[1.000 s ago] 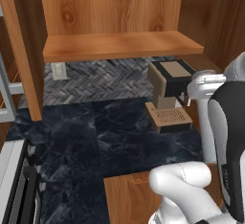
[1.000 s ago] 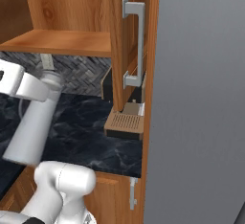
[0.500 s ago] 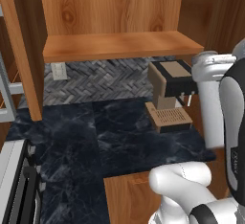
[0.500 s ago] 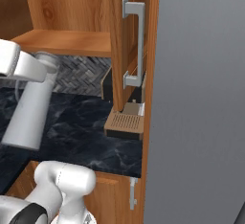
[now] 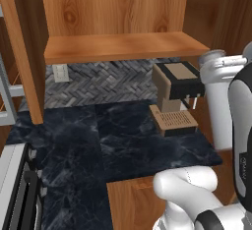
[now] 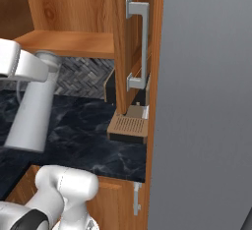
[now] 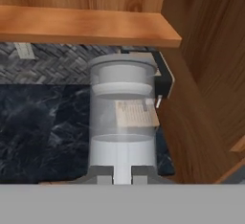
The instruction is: There is a tray on the dining counter. Grab the cup, mug, and pitcher and place them on the tray. The pitcher may be placed next to the tray if it cannot fit the tray.
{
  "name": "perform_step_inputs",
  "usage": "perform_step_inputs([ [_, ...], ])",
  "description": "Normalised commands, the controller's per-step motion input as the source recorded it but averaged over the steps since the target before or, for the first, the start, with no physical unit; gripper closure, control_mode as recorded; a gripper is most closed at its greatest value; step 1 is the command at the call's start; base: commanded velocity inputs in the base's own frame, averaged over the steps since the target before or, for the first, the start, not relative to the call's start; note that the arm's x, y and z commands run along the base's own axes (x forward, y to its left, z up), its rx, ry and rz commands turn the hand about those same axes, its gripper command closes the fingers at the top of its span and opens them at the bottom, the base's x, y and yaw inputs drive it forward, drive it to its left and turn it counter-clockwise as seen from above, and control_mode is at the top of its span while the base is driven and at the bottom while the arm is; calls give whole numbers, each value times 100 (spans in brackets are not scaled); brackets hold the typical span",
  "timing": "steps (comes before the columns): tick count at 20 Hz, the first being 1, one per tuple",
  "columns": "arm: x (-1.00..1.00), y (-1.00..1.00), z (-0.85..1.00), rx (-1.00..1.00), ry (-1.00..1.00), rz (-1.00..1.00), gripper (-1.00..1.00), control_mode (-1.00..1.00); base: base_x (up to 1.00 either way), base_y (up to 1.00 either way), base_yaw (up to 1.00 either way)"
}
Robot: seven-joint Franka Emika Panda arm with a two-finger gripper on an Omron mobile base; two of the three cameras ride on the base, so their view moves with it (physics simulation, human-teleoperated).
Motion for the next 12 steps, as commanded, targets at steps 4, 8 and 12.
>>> perform_step_inputs([
  [4, 0, -1, 0, 0, -3, 0, 100, -100, 0, 0, 0],
  [8, 0, -1, 0, 0, 0, 0, 100, -100, 0, 0, 0],
  [12, -1, 0, 0, 0, -1, 0, 100, 100, -16, 0, 0],
])
